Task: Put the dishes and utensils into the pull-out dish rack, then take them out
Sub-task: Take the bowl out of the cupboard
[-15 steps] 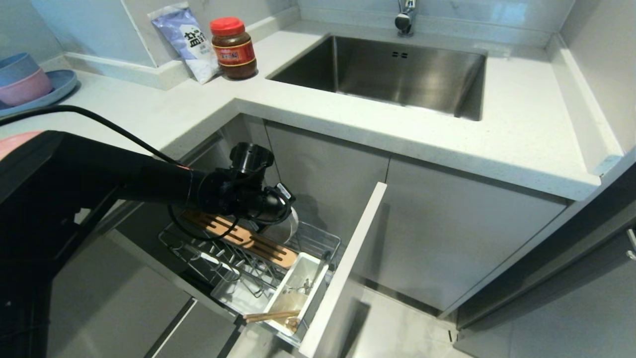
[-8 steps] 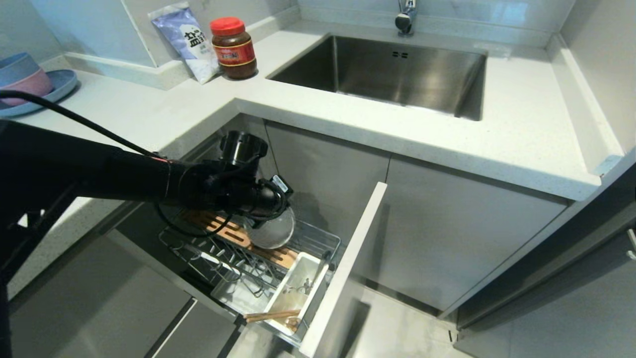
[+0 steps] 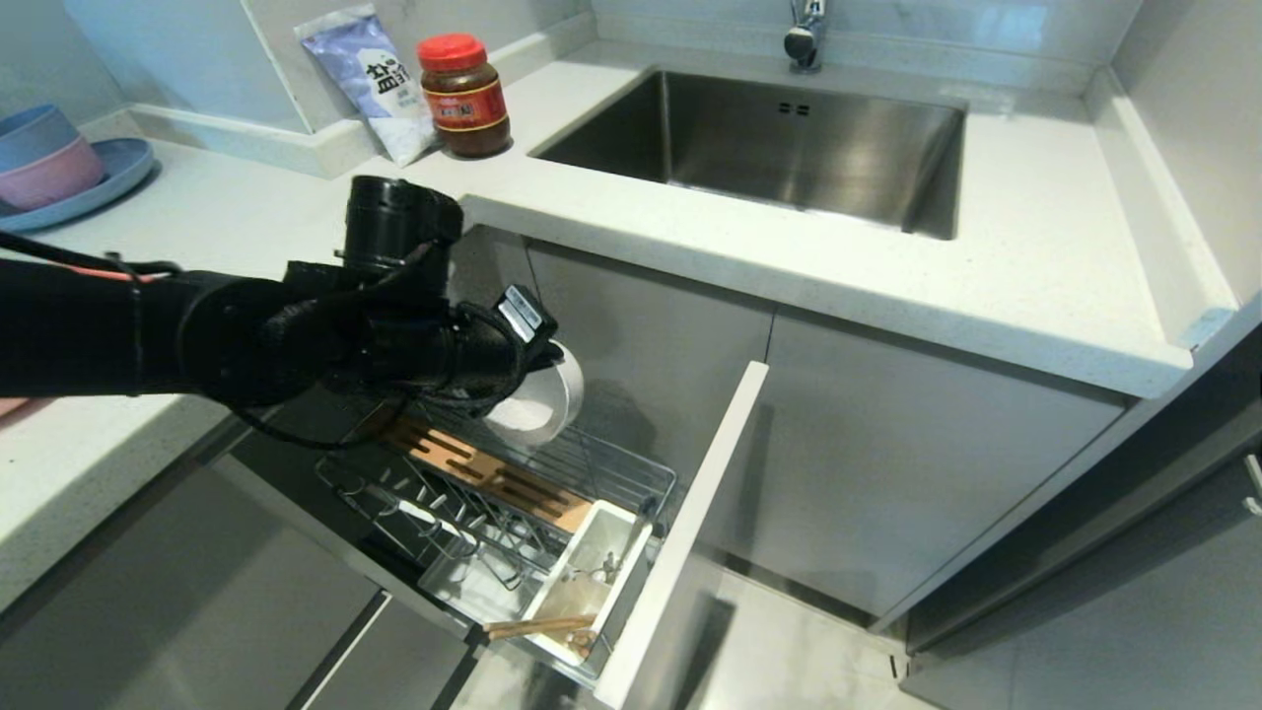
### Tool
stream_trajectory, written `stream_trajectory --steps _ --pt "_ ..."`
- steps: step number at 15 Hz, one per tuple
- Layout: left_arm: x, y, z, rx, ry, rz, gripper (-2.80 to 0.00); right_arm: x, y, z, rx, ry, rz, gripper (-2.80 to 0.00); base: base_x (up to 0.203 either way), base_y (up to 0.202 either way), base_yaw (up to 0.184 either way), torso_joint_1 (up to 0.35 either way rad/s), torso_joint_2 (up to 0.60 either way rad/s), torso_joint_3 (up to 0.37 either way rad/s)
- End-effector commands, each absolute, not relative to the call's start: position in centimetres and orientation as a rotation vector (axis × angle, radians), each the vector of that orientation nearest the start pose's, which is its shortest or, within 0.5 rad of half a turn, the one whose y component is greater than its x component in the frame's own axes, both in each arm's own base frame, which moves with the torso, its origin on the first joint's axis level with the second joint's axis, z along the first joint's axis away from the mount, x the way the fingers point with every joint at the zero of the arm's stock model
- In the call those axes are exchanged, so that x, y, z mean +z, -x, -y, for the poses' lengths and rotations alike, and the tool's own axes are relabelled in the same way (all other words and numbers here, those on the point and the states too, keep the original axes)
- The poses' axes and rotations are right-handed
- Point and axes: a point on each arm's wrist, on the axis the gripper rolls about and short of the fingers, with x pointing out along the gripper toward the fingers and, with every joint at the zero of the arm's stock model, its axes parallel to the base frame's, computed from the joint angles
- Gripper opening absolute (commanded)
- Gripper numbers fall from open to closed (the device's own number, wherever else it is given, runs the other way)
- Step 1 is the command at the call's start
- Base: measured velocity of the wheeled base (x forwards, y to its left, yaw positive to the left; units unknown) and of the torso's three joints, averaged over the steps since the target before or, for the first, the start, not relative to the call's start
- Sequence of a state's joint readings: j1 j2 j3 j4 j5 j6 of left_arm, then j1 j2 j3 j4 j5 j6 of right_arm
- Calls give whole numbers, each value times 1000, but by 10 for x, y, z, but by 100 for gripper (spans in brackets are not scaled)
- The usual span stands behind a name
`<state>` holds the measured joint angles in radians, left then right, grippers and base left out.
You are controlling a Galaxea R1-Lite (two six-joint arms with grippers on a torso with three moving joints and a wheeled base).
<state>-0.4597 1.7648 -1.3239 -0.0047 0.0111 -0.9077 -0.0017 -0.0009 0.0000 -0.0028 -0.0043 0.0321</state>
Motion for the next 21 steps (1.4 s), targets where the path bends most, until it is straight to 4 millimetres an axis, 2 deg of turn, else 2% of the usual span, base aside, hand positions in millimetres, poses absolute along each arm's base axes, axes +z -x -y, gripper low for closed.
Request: stream_trajectory --steps 1,5,8,9,15,17,21 --pt "291 -260 137 -305 808 -476 -280 75 23 0 -6 -32 5 -280 0 0 0 0 0 0" --pt "346 -188 103 -429 805 -274 -280 76 23 0 -6 -32 6 -280 0 0 0 0 0 0" --pt "377 -138 66 -462 741 -78 -280 75 23 0 -6 -32 5 -280 0 0 0 0 0 0" --pt "383 -129 53 -436 700 -15 -280 75 23 0 -5 -32 5 -280 0 0 0 0 0 0" --pt "402 -101 -5 -106 455 268 -280 75 23 0 -6 -32 5 -280 0 0 0 0 0 0" --pt "403 -99 -20 43 349 324 -280 75 23 0 -6 -32 5 -280 0 0 0 0 0 0" --pt "405 -106 -53 301 175 351 -280 75 23 0 -6 -32 5 -280 0 0 0 0 0 0"
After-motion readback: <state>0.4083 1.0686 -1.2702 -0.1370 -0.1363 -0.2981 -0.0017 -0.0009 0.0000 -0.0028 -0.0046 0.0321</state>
